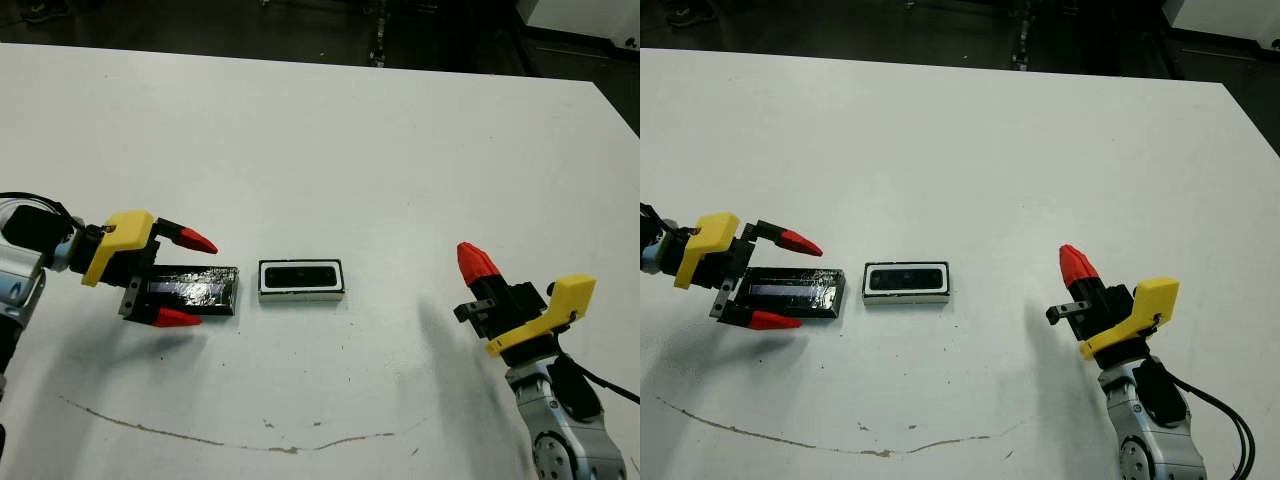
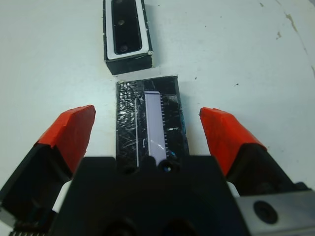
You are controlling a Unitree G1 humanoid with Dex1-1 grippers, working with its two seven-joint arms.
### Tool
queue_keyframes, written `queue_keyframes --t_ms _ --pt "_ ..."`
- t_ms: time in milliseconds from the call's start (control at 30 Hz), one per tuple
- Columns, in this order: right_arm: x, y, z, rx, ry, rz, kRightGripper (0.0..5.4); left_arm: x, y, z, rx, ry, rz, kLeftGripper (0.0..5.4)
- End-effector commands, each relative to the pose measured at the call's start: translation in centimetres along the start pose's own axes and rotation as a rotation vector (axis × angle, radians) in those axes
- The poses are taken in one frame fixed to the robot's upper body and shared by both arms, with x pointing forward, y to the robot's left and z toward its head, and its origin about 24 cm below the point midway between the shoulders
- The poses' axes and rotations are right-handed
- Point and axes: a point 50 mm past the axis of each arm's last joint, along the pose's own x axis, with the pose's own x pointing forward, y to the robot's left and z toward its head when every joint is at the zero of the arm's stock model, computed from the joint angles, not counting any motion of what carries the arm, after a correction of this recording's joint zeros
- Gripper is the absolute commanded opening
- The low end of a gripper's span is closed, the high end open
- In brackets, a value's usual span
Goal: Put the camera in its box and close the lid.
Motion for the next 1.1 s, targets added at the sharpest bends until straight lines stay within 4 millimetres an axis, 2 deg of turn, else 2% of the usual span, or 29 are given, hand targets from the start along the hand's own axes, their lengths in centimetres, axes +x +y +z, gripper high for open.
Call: queue_keyframes --t_ms 33,467,567,733,1000,1100 --pt "-0.3 -0.4 0.0 -0.022 0.024 -0.019 0.01 0.2 0.1 -0.5 -0.073 -0.021 -0.013 5.4" --pt "-0.2 -0.4 0.0 -0.015 0.018 -0.001 0.01 0.3 0.1 -1.5 -0.168 0.01 0.09 5.4" --pt "-0.2 -0.4 0.0 -0.02 0.017 -0.003 0.0 0.3 -0.1 -1.4 -0.183 0.04 0.117 5.16" --pt "-0.3 -0.4 0.0 -0.02 0.02 -0.002 0.0 0.5 -0.3 -1.3 -0.16 0.069 0.155 4.43" --pt "-0.3 -0.5 -0.1 -0.02 0.025 -0.006 0.0 0.6 -0.3 -1.4 -0.161 0.064 0.103 3.27" --pt "-0.3 -0.5 -0.1 -0.015 0.018 -0.001 0.0 0.5 -0.3 -1.6 -0.183 0.065 0.095 3.16"
